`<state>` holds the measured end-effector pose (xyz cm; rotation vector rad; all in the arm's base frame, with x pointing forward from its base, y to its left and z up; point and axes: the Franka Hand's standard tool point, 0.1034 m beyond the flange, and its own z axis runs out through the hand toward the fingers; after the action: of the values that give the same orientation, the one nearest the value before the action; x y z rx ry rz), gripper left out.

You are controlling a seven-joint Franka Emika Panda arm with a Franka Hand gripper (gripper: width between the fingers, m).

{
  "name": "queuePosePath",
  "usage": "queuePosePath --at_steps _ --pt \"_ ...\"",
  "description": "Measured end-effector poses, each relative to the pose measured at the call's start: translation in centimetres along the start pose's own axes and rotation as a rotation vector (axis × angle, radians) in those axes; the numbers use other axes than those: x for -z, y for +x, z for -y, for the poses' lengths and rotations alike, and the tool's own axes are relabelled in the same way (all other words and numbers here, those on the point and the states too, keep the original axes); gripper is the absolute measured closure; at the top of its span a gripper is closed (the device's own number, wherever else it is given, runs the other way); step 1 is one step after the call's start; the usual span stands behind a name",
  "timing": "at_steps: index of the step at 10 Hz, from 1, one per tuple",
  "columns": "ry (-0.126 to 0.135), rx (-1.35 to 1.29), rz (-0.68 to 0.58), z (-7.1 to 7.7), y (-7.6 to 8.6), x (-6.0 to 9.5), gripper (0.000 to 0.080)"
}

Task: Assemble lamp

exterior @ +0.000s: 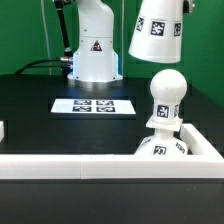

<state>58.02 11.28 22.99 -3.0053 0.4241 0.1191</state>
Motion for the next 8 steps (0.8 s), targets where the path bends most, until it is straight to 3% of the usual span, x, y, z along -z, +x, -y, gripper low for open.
queuePosePath --at_steps 4,8 --pt "-0.012 0.025 -0.016 1.6 1.1 -3.6 0.0755" --pt "-0.024 0.065 -0.047 1.3 2.0 -7.7 0.0755"
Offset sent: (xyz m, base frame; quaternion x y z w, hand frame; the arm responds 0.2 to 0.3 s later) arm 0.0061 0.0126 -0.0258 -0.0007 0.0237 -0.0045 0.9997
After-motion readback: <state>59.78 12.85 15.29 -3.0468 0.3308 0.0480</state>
